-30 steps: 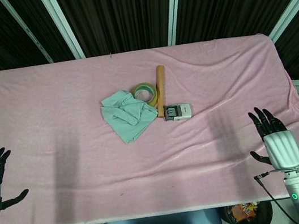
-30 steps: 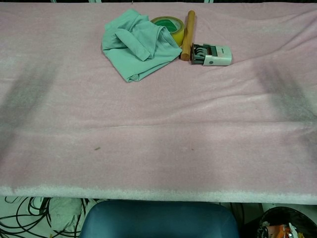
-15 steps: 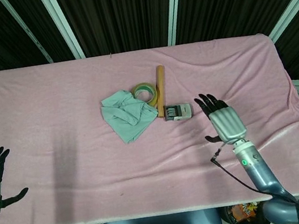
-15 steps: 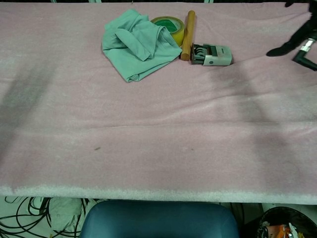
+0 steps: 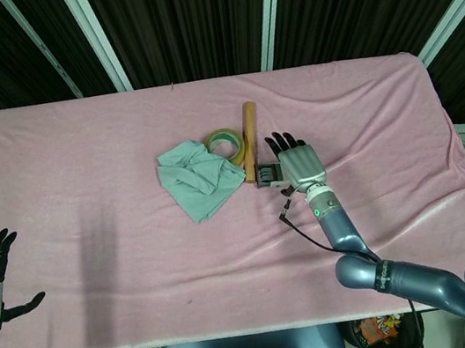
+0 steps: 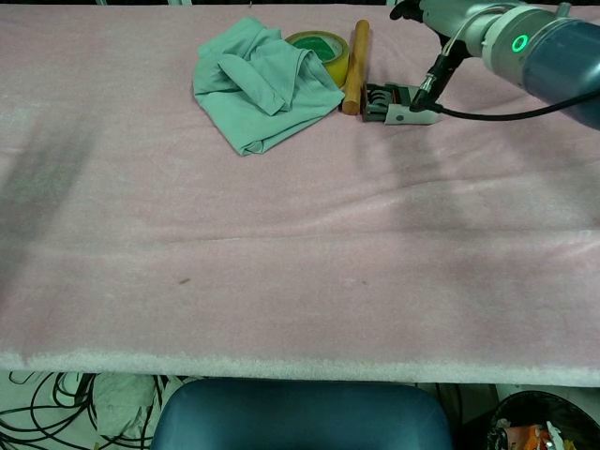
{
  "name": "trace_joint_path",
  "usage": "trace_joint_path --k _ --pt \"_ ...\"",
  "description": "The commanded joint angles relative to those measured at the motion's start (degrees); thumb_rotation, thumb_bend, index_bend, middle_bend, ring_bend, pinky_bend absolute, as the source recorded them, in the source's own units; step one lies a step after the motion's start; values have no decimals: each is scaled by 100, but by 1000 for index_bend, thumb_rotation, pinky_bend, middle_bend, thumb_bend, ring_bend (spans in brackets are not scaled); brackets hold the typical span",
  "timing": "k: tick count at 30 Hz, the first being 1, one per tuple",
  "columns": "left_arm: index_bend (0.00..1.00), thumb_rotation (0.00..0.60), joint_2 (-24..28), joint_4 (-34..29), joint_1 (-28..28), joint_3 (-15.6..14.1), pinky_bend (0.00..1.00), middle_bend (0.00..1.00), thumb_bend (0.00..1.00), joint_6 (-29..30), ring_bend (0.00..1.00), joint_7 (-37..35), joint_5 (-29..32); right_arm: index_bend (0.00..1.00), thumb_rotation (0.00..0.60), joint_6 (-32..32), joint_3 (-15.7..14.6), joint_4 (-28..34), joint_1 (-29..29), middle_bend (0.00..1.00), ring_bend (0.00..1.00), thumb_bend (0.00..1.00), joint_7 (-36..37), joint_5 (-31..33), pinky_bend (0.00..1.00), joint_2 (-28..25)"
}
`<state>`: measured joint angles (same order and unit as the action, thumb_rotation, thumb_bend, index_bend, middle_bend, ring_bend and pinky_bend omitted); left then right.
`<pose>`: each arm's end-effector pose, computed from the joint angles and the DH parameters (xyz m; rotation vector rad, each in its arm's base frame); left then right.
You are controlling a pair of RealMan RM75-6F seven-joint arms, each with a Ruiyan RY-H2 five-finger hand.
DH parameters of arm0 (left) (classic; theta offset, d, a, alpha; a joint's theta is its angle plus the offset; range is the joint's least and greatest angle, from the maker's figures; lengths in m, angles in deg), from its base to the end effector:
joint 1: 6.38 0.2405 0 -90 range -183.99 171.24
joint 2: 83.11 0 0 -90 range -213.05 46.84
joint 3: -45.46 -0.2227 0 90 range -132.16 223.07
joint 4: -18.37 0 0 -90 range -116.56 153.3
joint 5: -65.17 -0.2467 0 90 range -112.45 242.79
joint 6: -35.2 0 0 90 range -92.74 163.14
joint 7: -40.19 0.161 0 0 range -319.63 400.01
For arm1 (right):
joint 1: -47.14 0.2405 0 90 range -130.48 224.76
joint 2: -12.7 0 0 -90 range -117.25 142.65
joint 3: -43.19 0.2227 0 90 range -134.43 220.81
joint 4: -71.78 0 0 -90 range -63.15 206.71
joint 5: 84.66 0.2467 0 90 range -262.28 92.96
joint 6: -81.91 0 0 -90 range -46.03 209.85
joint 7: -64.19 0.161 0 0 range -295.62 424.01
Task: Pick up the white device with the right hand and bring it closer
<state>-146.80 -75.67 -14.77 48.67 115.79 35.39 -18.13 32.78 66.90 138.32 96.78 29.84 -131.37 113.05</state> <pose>-0.2875 0.2171 0.1019 -1.3841 -1.0226 -0.9668 -0.1026 -0.4259 -0.0643 1.6617 -0.9658 0.7997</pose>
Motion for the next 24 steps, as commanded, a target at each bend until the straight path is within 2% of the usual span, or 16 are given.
trace_joint_path --k 1,6,12,15,17,19,21,24 --pt "0 600 17 -15 -11 2 0 0 0 -32 0 -12 24 19 600 365 33 -766 373 65 57 91 87 268 225 469" --pt "0 600 31 -33 -22 4 0 0 0 -74 0 -21 56 42 600 552 -15 -1298 513 86 70 98 309 265 225 746" --pt "0 600 41 -45 -23 8 0 0 0 -88 0 -35 78 174 600 746 -22 -1897 671 168 134 203 623 162 237 1014" --pt "0 600 42 -45 -23 13 0 0 0 -90 0 -43 87 344 600 873 -32 -2243 742 312 256 349 786 122 299 1159" --pt "0 600 43 -48 -26 16 0 0 0 -106 0 -53 106 532 600 851 -12 -2434 771 491 429 470 1014 15 440 1266" --pt "0 600 41 -49 -31 19 0 0 0 -120 0 -51 119 651 600 770 -13 -2497 776 600 547 509 1234 -144 552 1315" --pt "0 600 38 -52 -38 19 0 0 0 -134 0 -45 124 708 600 709 -36 -2471 757 651 599 514 1440 -305 593 1315" --pt "0 600 38 -63 -41 15 0 0 0 -137 0 -45 115 729 600 517 -70 -2328 714 668 615 515 1668 -554 598 1250"
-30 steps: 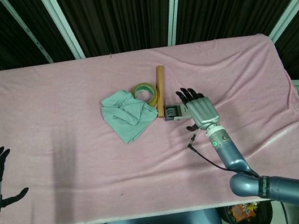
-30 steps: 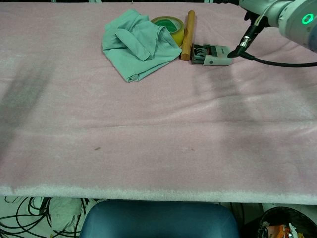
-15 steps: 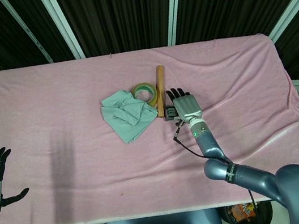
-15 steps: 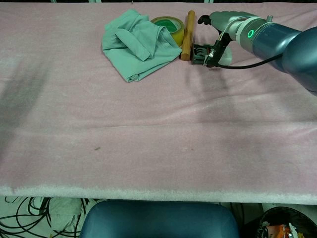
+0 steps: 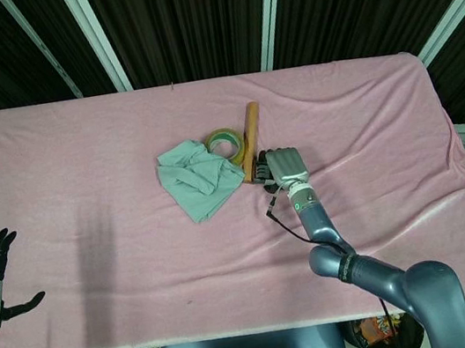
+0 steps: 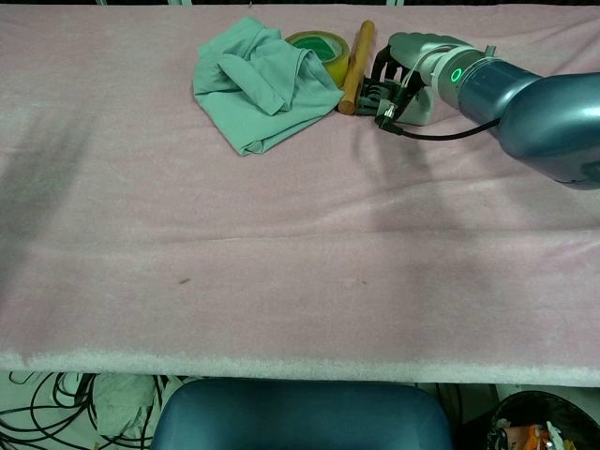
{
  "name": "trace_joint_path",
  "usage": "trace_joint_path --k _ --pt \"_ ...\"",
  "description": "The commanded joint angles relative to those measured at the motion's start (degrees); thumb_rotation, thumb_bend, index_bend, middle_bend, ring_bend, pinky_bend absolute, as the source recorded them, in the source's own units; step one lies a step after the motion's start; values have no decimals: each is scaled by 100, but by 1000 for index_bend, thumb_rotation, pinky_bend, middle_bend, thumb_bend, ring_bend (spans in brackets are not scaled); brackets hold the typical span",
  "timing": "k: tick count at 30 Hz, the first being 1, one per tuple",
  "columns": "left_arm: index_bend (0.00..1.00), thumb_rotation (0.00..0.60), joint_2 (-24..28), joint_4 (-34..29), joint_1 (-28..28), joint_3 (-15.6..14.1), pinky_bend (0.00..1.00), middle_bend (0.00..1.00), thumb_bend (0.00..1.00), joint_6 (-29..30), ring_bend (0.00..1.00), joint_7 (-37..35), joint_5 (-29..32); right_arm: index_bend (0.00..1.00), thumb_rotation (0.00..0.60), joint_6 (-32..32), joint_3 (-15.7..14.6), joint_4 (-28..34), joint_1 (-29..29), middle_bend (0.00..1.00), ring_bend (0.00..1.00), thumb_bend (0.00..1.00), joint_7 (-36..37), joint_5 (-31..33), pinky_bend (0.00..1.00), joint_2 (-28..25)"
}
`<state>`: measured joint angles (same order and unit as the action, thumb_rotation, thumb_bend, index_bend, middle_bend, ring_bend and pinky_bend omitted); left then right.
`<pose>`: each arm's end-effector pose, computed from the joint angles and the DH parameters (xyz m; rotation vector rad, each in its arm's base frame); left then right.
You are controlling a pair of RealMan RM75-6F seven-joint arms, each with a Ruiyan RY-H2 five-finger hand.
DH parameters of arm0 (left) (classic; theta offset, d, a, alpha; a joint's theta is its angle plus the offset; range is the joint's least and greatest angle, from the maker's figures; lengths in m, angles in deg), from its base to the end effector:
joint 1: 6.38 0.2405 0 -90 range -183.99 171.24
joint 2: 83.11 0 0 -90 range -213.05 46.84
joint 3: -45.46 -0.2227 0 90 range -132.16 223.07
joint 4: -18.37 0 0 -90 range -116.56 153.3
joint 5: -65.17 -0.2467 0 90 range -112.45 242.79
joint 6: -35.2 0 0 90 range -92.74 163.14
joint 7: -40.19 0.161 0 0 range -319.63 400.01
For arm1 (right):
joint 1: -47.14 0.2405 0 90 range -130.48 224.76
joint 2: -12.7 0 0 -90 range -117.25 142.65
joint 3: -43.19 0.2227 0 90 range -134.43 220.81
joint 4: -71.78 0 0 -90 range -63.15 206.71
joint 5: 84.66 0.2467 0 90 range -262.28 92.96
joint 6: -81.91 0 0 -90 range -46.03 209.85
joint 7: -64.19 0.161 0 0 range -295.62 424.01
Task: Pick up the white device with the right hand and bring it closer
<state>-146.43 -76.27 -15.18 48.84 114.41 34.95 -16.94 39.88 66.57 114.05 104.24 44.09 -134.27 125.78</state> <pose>-0.2885 0.2195 0.1007 -1.3775 -1.0527 -0.9581 -0.1109 -0.4525 -0.1059 1.6379 -1.0669 0.8175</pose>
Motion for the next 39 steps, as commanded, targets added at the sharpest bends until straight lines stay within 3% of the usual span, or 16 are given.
trace_joint_path --k 1,6,15,20,24,31,34,39 --pt "0 600 0 -7 2 -4 0 0 0 12 0 -1 -16 729 600 -324 -54 247 -76 669 615 516 356 -396 598 -97" --pt "0 600 1 -23 15 -13 0 0 0 50 0 -31 -62 729 600 -841 -84 1015 -295 668 615 515 540 -752 598 -502" --pt "0 600 -30 7 32 -21 0 0 0 155 0 -77 -179 729 600 -2046 -326 3663 -1273 663 614 515 539 -1295 598 -1886" --pt "0 600 -35 16 54 -45 0 0 0 228 0 -89 -271 729 600 -2686 -717 5180 -1990 663 614 515 665 -1652 598 -2610" --pt "0 600 -45 46 64 -74 0 0 0 277 0 -54 -359 729 600 -3241 -1239 6033 -2573 662 614 515 793 -2130 598 -2985" --pt "0 600 -61 104 77 -111 0 0 0 354 0 -35 -490 729 600 -3951 -2069 6569 -3308 662 614 515 1158 -3100 598 -3347" --pt "0 600 -61 121 83 -118 0 0 0 382 0 -51 -522 729 600 -4100 -2268 6575 -3469 661 614 515 1276 -3446 598 -3459" --pt "0 600 -51 126 103 -132 0 0 0 426 0 -88 -560 729 600 -4167 -2316 6553 -3575 661 613 515 1412 -3588 598 -3510"
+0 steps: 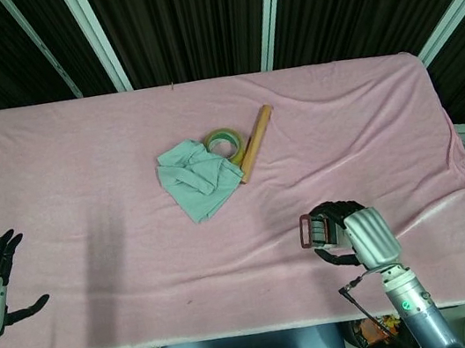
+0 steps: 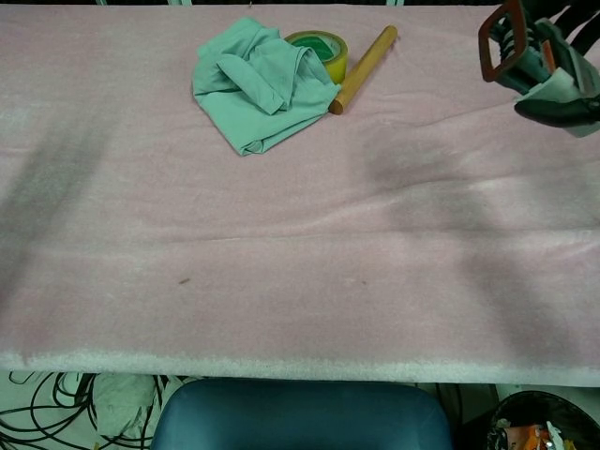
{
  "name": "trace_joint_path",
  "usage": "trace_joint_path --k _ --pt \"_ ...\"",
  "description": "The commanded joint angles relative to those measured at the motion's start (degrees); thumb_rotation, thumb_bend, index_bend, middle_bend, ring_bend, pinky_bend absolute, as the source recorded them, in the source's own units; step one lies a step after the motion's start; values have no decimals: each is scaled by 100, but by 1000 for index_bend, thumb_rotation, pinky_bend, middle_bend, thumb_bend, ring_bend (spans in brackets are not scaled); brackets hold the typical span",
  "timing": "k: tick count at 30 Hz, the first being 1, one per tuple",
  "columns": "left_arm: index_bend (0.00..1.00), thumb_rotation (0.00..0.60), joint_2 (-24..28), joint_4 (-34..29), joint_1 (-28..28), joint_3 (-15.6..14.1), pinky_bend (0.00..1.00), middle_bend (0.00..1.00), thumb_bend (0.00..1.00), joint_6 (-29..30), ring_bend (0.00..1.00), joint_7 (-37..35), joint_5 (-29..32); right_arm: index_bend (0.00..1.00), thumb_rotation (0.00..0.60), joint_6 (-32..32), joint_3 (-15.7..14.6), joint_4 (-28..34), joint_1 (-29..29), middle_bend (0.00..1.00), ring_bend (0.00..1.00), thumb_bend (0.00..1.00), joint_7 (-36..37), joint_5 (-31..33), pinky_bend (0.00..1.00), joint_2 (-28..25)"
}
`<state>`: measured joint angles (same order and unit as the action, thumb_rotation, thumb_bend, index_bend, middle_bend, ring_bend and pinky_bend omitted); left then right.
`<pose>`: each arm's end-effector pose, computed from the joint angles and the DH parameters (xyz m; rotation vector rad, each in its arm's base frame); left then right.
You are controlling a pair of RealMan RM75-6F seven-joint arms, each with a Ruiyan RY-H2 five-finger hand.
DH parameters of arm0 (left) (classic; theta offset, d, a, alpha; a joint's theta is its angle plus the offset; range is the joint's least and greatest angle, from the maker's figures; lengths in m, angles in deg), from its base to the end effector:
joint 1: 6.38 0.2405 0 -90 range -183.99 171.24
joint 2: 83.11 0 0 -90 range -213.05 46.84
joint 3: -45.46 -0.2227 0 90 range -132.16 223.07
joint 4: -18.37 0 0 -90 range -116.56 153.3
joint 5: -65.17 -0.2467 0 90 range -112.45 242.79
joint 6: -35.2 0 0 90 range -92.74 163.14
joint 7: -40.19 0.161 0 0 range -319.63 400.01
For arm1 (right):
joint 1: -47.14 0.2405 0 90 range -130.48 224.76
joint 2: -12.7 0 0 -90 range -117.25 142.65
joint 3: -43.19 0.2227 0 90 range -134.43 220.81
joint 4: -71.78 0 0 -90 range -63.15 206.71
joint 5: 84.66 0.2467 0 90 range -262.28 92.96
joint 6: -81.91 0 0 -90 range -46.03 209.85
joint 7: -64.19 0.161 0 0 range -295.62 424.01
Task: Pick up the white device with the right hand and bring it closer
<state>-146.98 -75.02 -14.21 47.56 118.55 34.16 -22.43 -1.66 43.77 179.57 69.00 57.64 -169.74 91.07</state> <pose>-0.2801 0.2095 0.1019 -1.4241 -0.9857 -1.0211 -0.1281 -0.2259 0.0223 1.5301 -1.1095 1.3635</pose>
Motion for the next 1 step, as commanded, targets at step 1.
trace_joint_path --k 1 --pt "0 600 7 2 10 -7 0 0 0 20 0 -17 -18 729 600 3 -39 -11 -60 661 613 515 72 -46 598 -47"
